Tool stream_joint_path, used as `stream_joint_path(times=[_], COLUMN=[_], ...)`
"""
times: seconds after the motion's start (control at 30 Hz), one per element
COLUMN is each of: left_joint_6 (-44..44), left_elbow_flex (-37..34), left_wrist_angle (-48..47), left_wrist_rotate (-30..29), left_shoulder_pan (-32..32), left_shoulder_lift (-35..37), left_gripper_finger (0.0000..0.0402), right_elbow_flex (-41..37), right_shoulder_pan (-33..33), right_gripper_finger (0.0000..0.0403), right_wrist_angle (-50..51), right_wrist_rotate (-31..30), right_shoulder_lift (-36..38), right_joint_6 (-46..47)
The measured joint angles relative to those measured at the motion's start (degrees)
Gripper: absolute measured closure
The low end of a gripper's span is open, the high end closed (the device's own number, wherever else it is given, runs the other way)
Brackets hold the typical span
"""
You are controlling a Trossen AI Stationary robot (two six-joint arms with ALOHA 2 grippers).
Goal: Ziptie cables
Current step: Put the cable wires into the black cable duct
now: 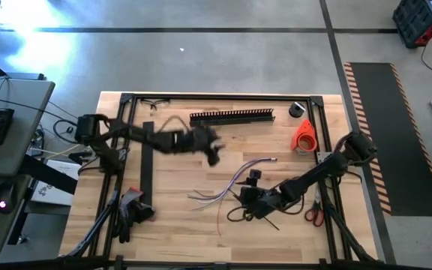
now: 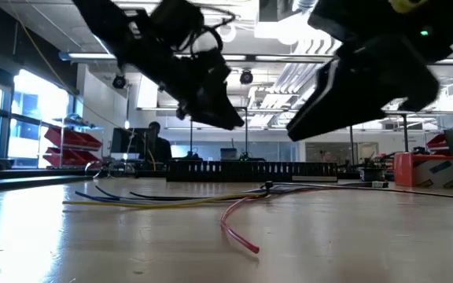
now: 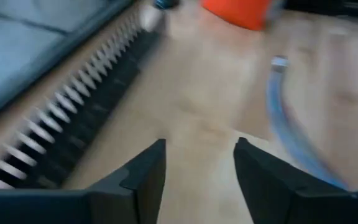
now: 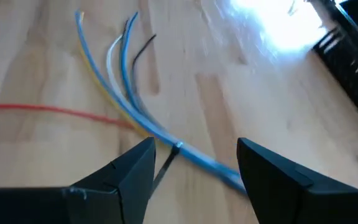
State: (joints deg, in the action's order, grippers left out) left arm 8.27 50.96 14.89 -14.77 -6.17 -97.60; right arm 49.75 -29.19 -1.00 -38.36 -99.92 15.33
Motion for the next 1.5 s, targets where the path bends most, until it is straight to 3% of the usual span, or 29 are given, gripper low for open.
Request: stream_joint_path(times=[0.13,0.27,0.47,0.6,0.73,0.83,1.03,1.1,1.33,1.5], left_joint_6=[-9.73,-14.18,-22.66,-23.1,-22.62,-24.28,-24.38,-23.13,-15.49,-7.27], left_elbow_flex=[0.04,0.05,0.02,0.02,-0.02,0.07,0.07,0.07,0.13,0.22], left_wrist_angle=[3.29,0.71,-0.09,0.28,1.64,2.0,0.04,-1.74,-13.36,-16.76], left_wrist_rotate=[4.81,13.84,16.59,18.84,13.32,10.44,11.0,10.85,3.54,2.54], left_shoulder_pan=[-9.48,-17.11,-22.09,-23.11,-22.46,-20.68,-16.73,-15.06,-5.54,1.34], left_shoulder_lift=[0.0,-0.73,-4.66,-8.92,-13.03,-13.14,-12.86,-12.27,-8.94,-8.47], left_gripper_finger=[0.0212,0.0202,0.0202,0.0202,0.0211,0.0241,0.0366,0.0391,0.0399,0.04], right_elbow_flex=[0.01,-0.02,0.01,-0.02,-0.02,0.0,0.01,-0.02,0.03,0.03], right_shoulder_pan=[3.46,7.4,10.41,9.77,7.35,5.42,3.96,3.96,3.32,3.17], right_gripper_finger=[0.0194,0.0194,0.0194,0.0194,0.0194,0.0194,0.0194,0.0194,0.0194,0.0194], right_wrist_angle=[-4.05,-8.52,-12.17,-11.56,-11.63,-11.92,-11.77,-9.14,12.77,27.48], right_wrist_rotate=[3.43,12.35,20.95,23.94,25.12,23.75,20.47,20.3,13.58,13.5], right_shoulder_lift=[-0.33,-2.08,-3.63,-3.63,-3.63,-3.63,-3.46,-1.82,10.81,16.42], right_joint_6=[-3.75,-5.28,-6.76,-5.17,-3.84,-3.82,-5.59,-6.23,-2.63,-1.42])
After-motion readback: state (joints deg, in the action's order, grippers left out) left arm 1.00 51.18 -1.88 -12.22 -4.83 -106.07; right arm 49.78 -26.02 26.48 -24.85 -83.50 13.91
